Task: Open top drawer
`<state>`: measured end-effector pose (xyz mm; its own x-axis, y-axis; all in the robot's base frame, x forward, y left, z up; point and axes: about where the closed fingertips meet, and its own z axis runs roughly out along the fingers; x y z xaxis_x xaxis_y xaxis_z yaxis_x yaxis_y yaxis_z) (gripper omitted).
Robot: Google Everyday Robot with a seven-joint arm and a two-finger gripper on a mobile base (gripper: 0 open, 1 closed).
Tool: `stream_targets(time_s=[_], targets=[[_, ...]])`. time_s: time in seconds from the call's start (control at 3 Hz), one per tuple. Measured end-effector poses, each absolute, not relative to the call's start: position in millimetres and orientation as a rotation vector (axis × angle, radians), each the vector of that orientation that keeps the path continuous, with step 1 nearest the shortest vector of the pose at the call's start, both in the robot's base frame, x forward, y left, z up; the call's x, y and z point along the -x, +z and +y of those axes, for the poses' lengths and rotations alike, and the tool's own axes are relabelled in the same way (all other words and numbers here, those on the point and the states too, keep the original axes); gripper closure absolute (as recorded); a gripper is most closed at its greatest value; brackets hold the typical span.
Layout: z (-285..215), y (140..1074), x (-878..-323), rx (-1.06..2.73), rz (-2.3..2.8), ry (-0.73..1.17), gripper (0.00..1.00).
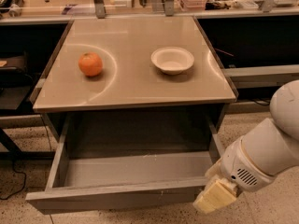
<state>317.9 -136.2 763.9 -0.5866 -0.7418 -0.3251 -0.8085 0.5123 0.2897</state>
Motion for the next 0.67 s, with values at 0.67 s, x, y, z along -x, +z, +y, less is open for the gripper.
stream_targets(time_s=[0.67], targets=[[-136.0,765.6,-318.4,1.339,2.587,0.619,0.00]])
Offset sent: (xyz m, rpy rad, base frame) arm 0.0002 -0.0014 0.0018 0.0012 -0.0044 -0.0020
